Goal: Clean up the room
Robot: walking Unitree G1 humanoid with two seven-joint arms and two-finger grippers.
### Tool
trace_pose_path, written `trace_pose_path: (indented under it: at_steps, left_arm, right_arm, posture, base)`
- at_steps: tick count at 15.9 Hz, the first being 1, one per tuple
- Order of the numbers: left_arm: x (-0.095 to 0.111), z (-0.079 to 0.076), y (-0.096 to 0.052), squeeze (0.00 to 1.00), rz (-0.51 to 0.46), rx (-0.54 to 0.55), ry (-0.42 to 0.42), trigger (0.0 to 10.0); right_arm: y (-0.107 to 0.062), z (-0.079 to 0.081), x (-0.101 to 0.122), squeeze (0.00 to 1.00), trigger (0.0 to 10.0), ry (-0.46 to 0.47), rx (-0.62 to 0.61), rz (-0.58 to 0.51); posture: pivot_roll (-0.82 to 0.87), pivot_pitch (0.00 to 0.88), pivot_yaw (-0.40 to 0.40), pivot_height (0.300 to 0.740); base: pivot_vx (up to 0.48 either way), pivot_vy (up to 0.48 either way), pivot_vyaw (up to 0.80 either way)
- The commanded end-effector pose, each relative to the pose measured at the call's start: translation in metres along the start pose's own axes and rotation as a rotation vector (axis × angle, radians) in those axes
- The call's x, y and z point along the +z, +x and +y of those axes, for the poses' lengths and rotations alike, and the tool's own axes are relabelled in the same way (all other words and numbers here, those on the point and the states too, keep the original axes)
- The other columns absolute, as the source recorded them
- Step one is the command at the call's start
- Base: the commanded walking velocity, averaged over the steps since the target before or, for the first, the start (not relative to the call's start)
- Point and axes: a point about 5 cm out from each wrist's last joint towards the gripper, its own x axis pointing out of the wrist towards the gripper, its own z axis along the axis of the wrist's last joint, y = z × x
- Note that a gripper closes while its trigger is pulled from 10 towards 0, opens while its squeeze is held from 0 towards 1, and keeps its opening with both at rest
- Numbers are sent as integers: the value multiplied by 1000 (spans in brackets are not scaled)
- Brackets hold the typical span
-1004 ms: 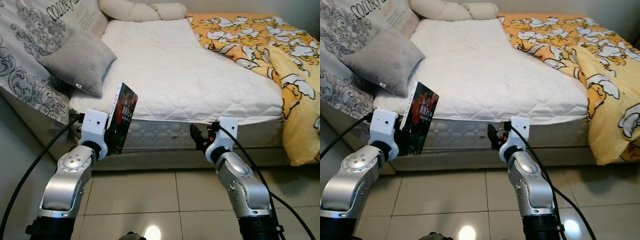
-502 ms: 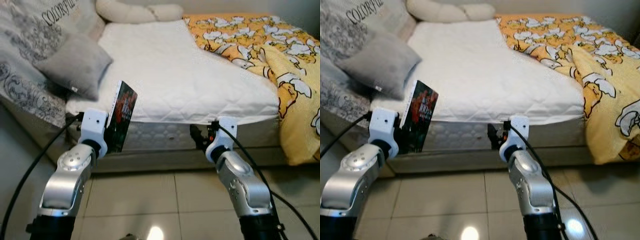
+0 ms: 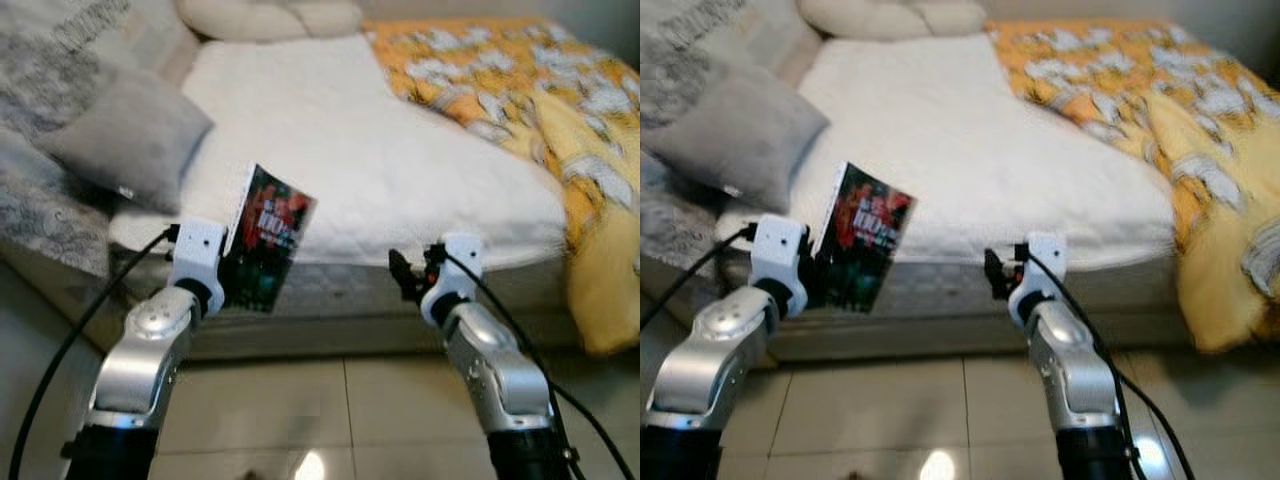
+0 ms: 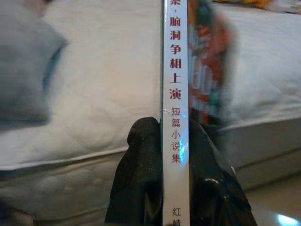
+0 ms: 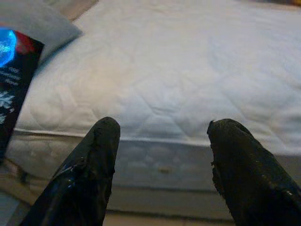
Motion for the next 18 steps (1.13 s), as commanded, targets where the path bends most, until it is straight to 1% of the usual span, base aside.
trace_pose_path:
  at_steps: [1, 6, 10, 18]
  left_arm:
    - [9, 12, -4, 0, -41, 46, 21, 10000]
    - [9, 12, -4, 0, -41, 41, 24, 10000]
    - [8, 11, -4, 0, -40, 37, 26, 10000]
    - [7, 11, -4, 0, -31, 31, 25, 10000]
  right_arm:
    - [3, 12, 3, 0, 10000, -4, 46, -10]
    - [3, 13, 3, 0, 10000, -4, 52, -8]
    - [2, 10, 2, 0, 10000, 45, 25, -6]
    - [2, 9, 2, 0, 10000, 38, 27, -3]
  posture:
    - [-46, 0, 33, 740]
    - [-46, 0, 34, 740]
    - [-44, 0, 33, 740]
    - [-49, 0, 30, 740]
  base:
    - [379, 0, 550]
    - [378, 0, 551]
    - [381, 0, 0]
    - [371, 0, 0]
